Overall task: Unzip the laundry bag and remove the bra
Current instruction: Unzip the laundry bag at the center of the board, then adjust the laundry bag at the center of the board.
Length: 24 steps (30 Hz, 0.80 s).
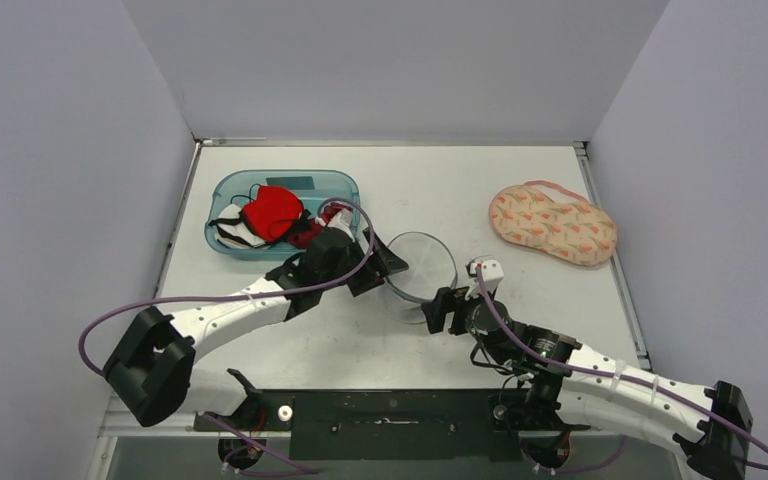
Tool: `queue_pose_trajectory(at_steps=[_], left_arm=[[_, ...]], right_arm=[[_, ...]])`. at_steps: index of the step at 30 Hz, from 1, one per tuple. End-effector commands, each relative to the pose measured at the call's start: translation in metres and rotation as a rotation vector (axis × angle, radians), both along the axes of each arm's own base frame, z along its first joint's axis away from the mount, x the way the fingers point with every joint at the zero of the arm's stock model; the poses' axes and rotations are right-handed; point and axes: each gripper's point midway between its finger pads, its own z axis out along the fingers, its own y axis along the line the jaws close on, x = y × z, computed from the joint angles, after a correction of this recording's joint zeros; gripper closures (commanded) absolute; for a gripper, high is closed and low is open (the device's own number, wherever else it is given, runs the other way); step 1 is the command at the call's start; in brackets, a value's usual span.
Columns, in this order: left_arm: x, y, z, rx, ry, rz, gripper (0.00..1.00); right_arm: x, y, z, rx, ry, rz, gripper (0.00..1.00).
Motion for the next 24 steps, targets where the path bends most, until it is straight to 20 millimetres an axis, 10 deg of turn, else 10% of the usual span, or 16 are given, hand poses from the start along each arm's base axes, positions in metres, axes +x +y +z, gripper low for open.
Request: queue_pose_trajectory(at_steps=[1,4,13,24], left_arm=[[-0.006,0.005,0.032,-0.050,-0.067,-0.015,0.14],[-0.012,0.023,0.034,0.012,-0.089,0.003,0.01],[-0.012,0.088,0.047,0.151,-0.231,0.125,0.04],[-0.022,0.110,0.039,0.102,-0.233,0.219,0.04]], right_arm=[[0.005,0.007,0.039,0.050,-0.030,-0.003,0.16],[0.011,0.001,0.050,0.074,-0.025,-0.071,0.13],[0.013,-0.006,0.038,0.468,0.129,-0.298,0.12],[0.019,-0.007,0.015,0.786,0.208,-0.437,0.01]])
